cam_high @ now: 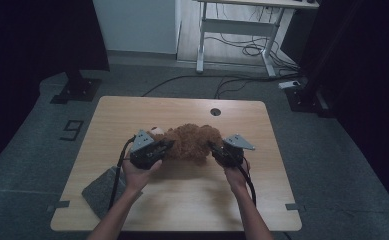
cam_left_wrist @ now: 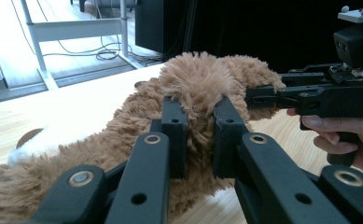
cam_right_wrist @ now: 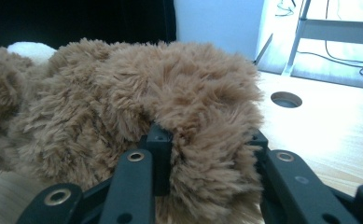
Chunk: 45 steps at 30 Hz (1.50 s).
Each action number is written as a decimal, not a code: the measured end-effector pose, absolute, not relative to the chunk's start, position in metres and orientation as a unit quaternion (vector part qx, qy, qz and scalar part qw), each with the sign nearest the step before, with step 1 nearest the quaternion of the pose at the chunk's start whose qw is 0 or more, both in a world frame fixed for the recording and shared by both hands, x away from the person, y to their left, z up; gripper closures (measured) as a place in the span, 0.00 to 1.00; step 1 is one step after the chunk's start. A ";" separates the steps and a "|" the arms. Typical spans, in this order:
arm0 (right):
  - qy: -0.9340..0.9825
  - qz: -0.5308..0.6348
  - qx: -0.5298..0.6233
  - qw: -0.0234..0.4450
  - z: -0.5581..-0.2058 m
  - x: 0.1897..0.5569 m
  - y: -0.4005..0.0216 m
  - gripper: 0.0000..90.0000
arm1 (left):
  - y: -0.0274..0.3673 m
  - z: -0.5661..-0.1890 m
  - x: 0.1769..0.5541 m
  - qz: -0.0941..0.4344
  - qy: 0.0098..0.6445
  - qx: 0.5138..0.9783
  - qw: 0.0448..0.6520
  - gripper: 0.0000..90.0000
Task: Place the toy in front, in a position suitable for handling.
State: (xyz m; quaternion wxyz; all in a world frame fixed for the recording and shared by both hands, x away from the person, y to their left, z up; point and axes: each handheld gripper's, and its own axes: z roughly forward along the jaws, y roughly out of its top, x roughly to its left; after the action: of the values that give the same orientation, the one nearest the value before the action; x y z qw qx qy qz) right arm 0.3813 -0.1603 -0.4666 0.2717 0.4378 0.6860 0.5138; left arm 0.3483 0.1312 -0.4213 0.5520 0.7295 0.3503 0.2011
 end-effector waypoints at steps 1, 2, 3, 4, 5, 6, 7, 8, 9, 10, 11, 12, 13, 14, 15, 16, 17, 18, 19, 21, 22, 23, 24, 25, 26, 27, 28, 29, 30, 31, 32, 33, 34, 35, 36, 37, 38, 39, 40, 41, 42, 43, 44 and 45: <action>0.686 0.514 0.436 0.274 -0.465 0.380 -0.161 0.73 | 0.131 -0.421 0.348 0.201 0.350 0.729 0.553 0.87; 0.686 0.515 0.436 0.274 -0.464 0.379 -0.162 0.73 | 0.131 -0.420 0.347 0.200 0.349 0.729 0.554 0.87; 0.686 0.515 0.436 0.274 -0.464 0.379 -0.162 0.73 | 0.131 -0.420 0.347 0.200 0.349 0.729 0.554 0.87; 0.686 0.515 0.434 0.275 -0.463 0.376 -0.163 0.73 | 0.130 -0.420 0.346 0.198 0.348 0.729 0.555 0.87; 0.686 0.515 0.434 0.275 -0.463 0.374 -0.165 0.73 | 0.130 -0.421 0.345 0.196 0.347 0.729 0.556 0.87; 0.686 0.515 0.434 0.275 -0.464 0.373 -0.166 0.73 | 0.130 -0.422 0.344 0.192 0.347 0.729 0.558 0.87; 0.686 0.515 0.434 0.275 -0.466 0.371 -0.167 0.73 | 0.130 -0.424 0.344 0.188 0.348 0.729 0.560 0.87; 0.686 0.515 0.435 0.274 -0.467 0.370 -0.168 0.73 | 0.130 -0.425 0.344 0.184 0.349 0.728 0.561 0.87; 0.686 0.515 0.436 0.273 -0.468 0.369 -0.170 0.73 | 0.129 -0.427 0.344 0.180 0.350 0.728 0.562 0.87; 0.686 0.515 0.438 0.271 -0.470 0.368 -0.171 0.73 | 0.129 -0.429 0.344 0.176 0.352 0.727 0.562 0.87; 0.686 0.514 0.439 0.269 -0.471 0.367 -0.173 0.73 | 0.128 -0.431 0.344 0.174 0.352 0.728 0.562 0.87; 0.686 0.514 0.440 0.269 -0.472 0.366 -0.174 0.73 | 0.127 -0.432 0.343 0.173 0.351 0.730 0.561 0.87; 0.686 0.514 0.440 0.269 -0.472 0.366 -0.174 0.73 | 0.127 -0.432 0.343 0.173 0.351 0.730 0.561 0.87; 0.685 0.514 0.442 0.268 -0.474 0.365 -0.176 0.73 | 0.124 -0.435 0.342 0.173 0.349 0.733 0.558 0.87; 0.684 0.513 0.443 0.268 -0.475 0.364 -0.177 0.73 | 0.123 -0.437 0.341 0.172 0.349 0.734 0.557 0.87; 0.684 0.513 0.444 0.267 -0.476 0.363 -0.178 0.73 | 0.122 -0.438 0.340 0.171 0.348 0.735 0.557 0.87; 0.684 0.514 0.444 0.268 -0.477 0.362 -0.179 0.73 | 0.122 -0.438 0.340 0.171 0.348 0.735 0.557 0.87; 0.684 0.514 0.443 0.269 -0.478 0.360 -0.181 0.73 | 0.120 -0.440 0.338 0.169 0.345 0.737 0.557 0.87; 0.682 0.516 0.444 0.267 -0.479 0.358 -0.182 0.73 | 0.119 -0.441 0.336 0.168 0.343 0.738 0.556 0.87; 0.678 0.519 0.448 0.265 -0.483 0.355 -0.185 0.73 | 0.116 -0.444 0.334 0.162 0.342 0.741 0.555 0.87; 0.676 0.521 0.451 0.263 -0.485 0.354 -0.187 0.73 | 0.115 -0.446 0.332 0.160 0.340 0.743 0.554 0.87; 0.674 0.522 0.453 0.261 -0.487 0.352 -0.188 0.72 | 0.114 -0.448 0.331 0.158 0.340 0.743 0.553 0.87; 0.674 0.522 0.455 0.259 -0.489 0.351 -0.189 0.72 | 0.114 -0.450 0.331 0.157 0.340 0.745 0.552 0.86; 0.675 0.520 0.454 0.260 -0.491 0.350 -0.190 0.72 | 0.113 -0.452 0.331 0.156 0.340 0.746 0.551 0.86; 0.676 0.517 0.456 0.260 -0.494 0.348 -0.190 0.71 | 0.113 -0.454 0.331 0.156 0.340 0.747 0.550 0.86; 0.677 0.514 0.457 0.261 -0.497 0.347 -0.189 0.71 | 0.113 -0.456 0.331 0.156 0.341 0.747 0.549 0.86; 0.678 0.512 0.459 0.260 -0.500 0.346 -0.190 0.71 | 0.113 -0.457 0.331 0.155 0.342 0.747 0.548 0.85; 0.677 0.513 0.461 0.257 -0.503 0.345 -0.190 0.71 | 0.113 -0.458 0.331 0.154 0.343 0.748 0.547 0.85; 0.677 0.514 0.462 0.255 -0.506 0.344 -0.191 0.70 | 0.113 -0.459 0.331 0.154 0.343 0.748 0.547 0.85; 0.676 0.515 0.462 0.253 -0.508 0.344 -0.191 0.70 | 0.113 -0.460 0.331 0.153 0.342 0.749 0.547 0.85; 0.675 0.517 0.465 0.249 -0.510 0.343 -0.192 0.70 | 0.113 -0.460 0.331 0.153 0.341 0.750 0.546 0.85; 0.674 0.518 0.465 0.247 -0.511 0.342 -0.193 0.70 | 0.112 -0.460 0.331 0.154 0.340 0.751 0.545 0.85; 0.674 0.518 0.465 0.247 -0.512 0.342 -0.194 0.70 | 0.112 -0.460 0.331 0.156 0.340 0.751 0.544 0.85; 0.674 0.518 0.466 0.245 -0.513 0.341 -0.194 0.69 | 0.112 -0.460 0.331 0.158 0.340 0.752 0.543 0.84; 0.675 0.518 0.465 0.245 -0.513 0.341 -0.194 0.69 | 0.111 -0.460 0.331 0.160 0.340 0.752 0.541 0.84; 0.676 0.517 0.463 0.248 -0.514 0.340 -0.194 0.69 | 0.111 -0.460 0.332 0.161 0.340 0.753 0.540 0.84; 0.676 0.517 0.463 0.249 -0.514 0.339 -0.193 0.69 | 0.111 -0.460 0.333 0.160 0.341 0.753 0.539 0.84; 0.676 0.515 0.463 0.252 -0.516 0.338 -0.193 0.69 | 0.112 -0.461 0.334 0.160 0.343 0.752 0.539 0.84; 0.674 0.515 0.465 0.252 -0.517 0.337 -0.193 0.69 | 0.112 -0.461 0.334 0.160 0.343 0.752 0.539 0.85; 0.673 0.517 0.466 0.252 -0.519 0.335 -0.193 0.69 | 0.112 -0.462 0.336 0.158 0.346 0.752 0.538 0.85; 0.671 0.519 0.467 0.249 -0.522 0.334 -0.194 0.68 | 0.113 -0.463 0.336 0.155 0.347 0.752 0.538 0.85; 0.670 0.520 0.469 0.245 -0.524 0.334 -0.194 0.68 | 0.113 -0.464 0.336 0.154 0.348 0.752 0.538 0.84; 0.669 0.522 0.470 0.244 -0.527 0.334 -0.195 0.68 | 0.113 -0.464 0.336 0.154 0.347 0.753 0.538 0.84; 0.666 0.525 0.472 0.240 -0.529 0.334 -0.196 0.67 | 0.112 -0.464 0.336 0.154 0.347 0.753 0.538 0.84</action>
State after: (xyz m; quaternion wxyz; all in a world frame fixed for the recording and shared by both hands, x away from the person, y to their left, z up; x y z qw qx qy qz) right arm 0.3337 -0.1961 -0.5289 0.2404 0.4719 0.6663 0.5249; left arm 0.3358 0.1124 -0.4641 0.5378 0.7529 0.3467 0.1537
